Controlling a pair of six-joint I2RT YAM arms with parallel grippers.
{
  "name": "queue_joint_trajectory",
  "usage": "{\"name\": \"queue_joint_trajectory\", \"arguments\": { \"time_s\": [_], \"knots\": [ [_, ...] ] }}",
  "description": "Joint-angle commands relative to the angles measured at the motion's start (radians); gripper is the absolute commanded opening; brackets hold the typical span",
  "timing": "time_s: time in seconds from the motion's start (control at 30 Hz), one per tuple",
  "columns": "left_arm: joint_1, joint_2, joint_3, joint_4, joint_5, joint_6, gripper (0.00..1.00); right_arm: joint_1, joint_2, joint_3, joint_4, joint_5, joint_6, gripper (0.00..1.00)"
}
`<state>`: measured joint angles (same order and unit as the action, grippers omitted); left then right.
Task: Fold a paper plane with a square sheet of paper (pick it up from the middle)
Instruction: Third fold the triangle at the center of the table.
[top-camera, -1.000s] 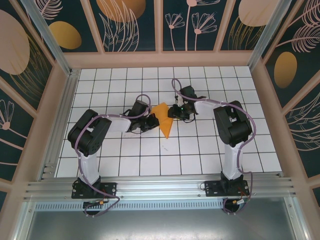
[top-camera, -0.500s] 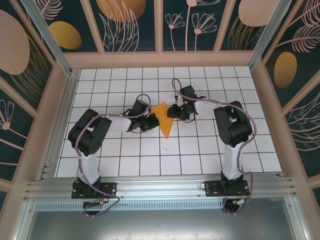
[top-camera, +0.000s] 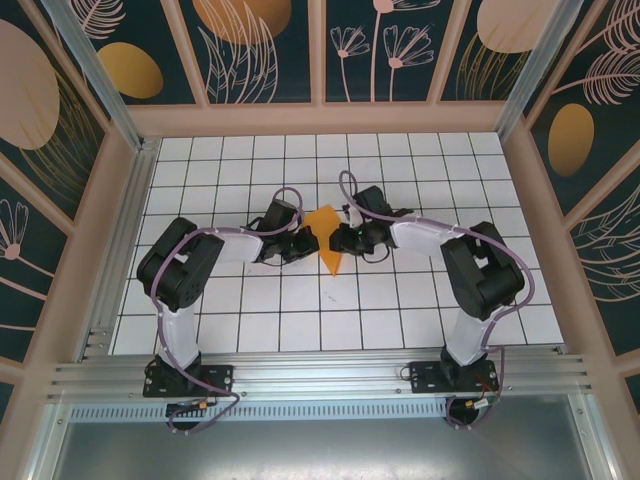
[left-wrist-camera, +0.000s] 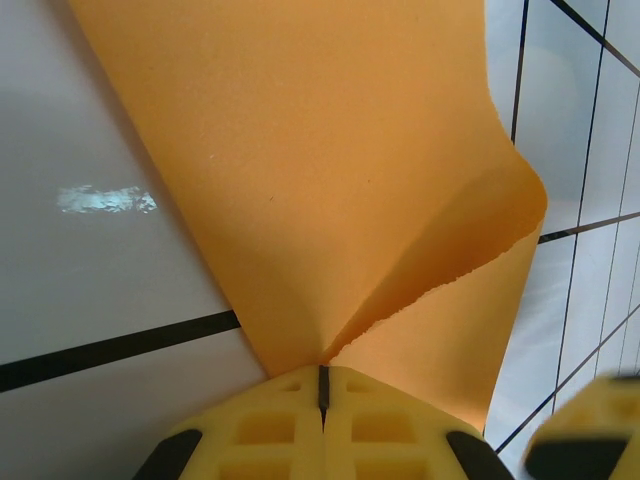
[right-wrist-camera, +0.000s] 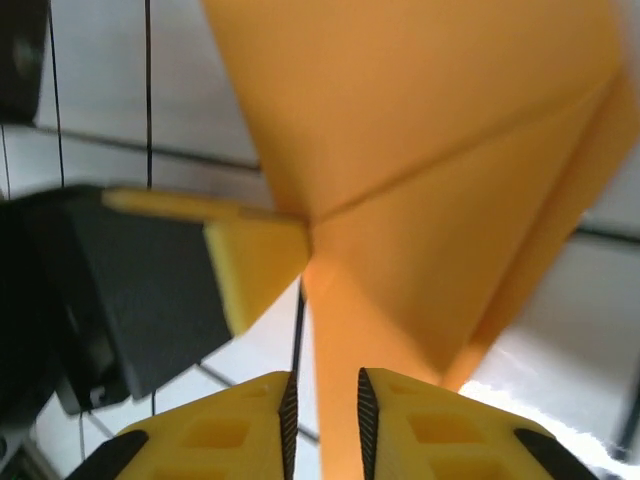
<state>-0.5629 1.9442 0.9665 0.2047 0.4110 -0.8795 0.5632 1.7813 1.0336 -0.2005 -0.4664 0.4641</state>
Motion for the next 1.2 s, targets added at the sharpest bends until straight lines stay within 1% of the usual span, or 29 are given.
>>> {"name": "queue_joint_trajectory", "arguments": {
  "time_s": [0.0,0.13,0.43,0.7,1.0,1.17],
  "knots": [
    [0.001,0.051,0.0,-0.071,-0.031,0.022,0.0,0.023,0.013,-0.034,0.022,-0.106,0.028,0.22],
    [0.002,0.051,0.001,-0.074,-0.033,0.022,0.0,0.035,0.025,-0.061,0.04,-0.158,0.033,0.18],
    [0.002,0.055,0.0,-0.073,-0.031,0.02,0.0,0.035,0.073,-0.082,0.045,-0.15,0.024,0.17],
    [0.001,0.056,0.0,-0.073,-0.029,0.021,0.0,0.031,0.081,-0.095,0.032,-0.136,0.012,0.16],
    [0.001,0.055,0.0,-0.073,-0.03,0.022,0.0,0.024,0.046,-0.137,-0.017,-0.122,-0.014,0.16],
    [0.001,0.059,0.0,-0.073,-0.026,0.025,0.0,0.023,0.0,-0.196,-0.091,-0.17,-0.065,0.16]
  ]
}}
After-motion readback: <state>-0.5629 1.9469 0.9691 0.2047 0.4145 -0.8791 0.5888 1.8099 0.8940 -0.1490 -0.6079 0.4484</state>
